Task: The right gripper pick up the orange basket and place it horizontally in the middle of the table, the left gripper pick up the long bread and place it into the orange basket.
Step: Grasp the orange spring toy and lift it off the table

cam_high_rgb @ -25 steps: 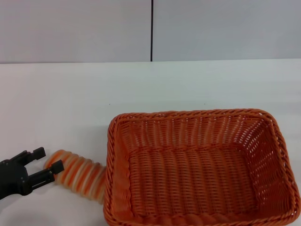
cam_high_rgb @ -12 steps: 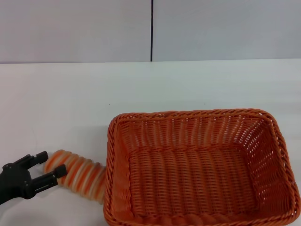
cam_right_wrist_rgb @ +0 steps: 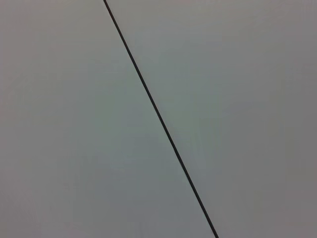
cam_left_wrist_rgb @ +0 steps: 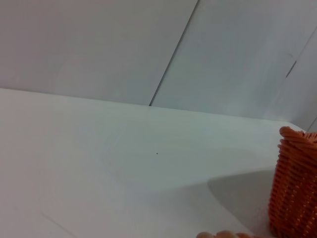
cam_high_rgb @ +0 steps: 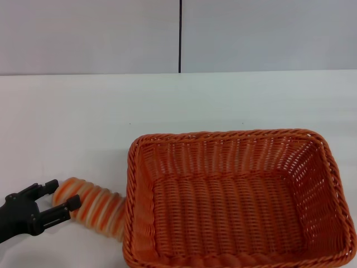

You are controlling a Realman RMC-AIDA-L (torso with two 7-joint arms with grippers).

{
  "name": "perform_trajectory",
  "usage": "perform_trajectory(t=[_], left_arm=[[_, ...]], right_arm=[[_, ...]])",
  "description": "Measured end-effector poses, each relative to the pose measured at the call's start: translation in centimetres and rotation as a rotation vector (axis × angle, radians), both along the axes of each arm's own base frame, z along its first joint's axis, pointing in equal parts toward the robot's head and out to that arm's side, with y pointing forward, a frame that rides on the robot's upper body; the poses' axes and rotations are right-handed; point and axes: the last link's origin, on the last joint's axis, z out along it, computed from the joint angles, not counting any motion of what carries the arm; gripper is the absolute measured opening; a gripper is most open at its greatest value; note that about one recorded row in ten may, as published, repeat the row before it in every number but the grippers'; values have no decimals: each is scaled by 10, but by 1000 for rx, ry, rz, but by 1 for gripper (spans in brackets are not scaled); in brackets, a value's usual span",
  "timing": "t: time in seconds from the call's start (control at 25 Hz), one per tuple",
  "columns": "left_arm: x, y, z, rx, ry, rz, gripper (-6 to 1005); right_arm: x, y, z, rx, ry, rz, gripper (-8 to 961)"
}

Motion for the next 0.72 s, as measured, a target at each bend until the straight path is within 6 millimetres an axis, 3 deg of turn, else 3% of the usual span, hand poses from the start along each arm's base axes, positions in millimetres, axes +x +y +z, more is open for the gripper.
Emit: perform_trajectory(t=[0.44, 0.72], left_arm=[[-3, 0, 0, 29, 2, 32, 737], [-2, 2, -1, 21, 6, 25, 543]], right_arm=[[1, -2, 0, 1, 0, -6, 397], [3, -4, 0, 2, 2, -13, 397]])
